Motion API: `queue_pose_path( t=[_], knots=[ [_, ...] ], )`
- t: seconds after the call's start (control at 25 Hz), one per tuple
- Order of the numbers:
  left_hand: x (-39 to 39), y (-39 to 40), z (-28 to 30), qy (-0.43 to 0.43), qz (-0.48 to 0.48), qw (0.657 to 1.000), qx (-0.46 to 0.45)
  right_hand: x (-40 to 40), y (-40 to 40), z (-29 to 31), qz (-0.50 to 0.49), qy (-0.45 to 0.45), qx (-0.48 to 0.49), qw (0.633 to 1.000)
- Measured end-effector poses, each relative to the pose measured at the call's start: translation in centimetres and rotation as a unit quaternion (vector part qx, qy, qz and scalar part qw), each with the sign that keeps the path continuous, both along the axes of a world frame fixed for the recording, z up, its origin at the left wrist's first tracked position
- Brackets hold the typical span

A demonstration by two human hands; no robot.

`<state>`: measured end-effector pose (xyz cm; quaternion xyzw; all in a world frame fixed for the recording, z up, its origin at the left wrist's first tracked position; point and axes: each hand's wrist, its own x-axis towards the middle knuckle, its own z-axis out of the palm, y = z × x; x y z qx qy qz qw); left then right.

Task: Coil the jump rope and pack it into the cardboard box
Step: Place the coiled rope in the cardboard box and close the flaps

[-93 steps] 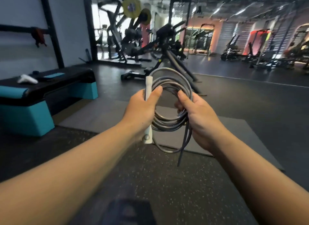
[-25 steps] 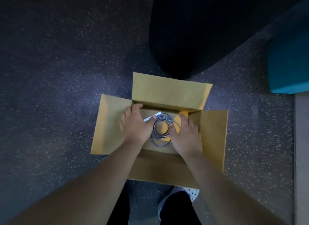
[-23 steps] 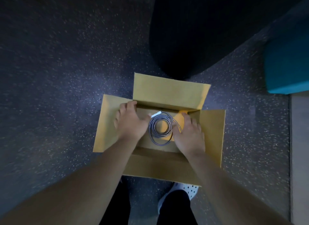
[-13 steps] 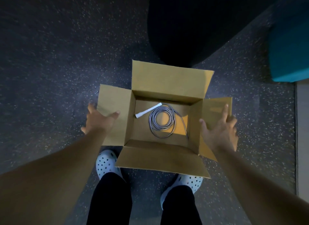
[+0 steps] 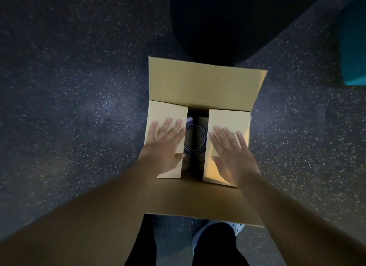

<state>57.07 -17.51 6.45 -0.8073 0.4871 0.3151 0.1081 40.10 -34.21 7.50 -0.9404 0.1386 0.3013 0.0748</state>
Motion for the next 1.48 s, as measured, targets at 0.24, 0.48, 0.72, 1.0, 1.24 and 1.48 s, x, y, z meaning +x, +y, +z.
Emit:
queue_pose_path(
  t=[0.24, 0.48, 0.72, 1.0, 1.24, 1.48],
  knots=[
    [-0.7, 1.4, -3.9, -0.157, -0.093, 0.981, 0.072, -1.4, -0.9, -4.1, 0.09, 0.079, -0.099, 0.988],
    [-0.2, 0.1, 2.4, 0.034, 0.019, 0.999, -0.032, 0.3, 0.3, 0.8, 0.008, -0.005, -0.014, 1.0],
    [0.7, -0.2, 8.2, 0.208, -0.017, 0.978, 0.01, 3.9, -0.6, 5.3, -0.014, -0.047, -0.005, 0.999],
    [-3.4, 0.4, 7.4, 0.196, -0.201, 0.96, 0.025, 14.2, -5.0, 5.1, -0.062, -0.12, -0.098, 0.986],
    [-1.6, -0.2, 8.0, -0.039, -0.155, 0.976, -0.148, 13.8, -4.0, 6.8, -0.095, -0.147, -0.053, 0.983],
    [0.0, -3.4, 7.7, -0.12, -0.043, 0.987, -0.098, 5.4, -0.3, 7.1, -0.05, -0.133, 0.015, 0.99]
  ],
)
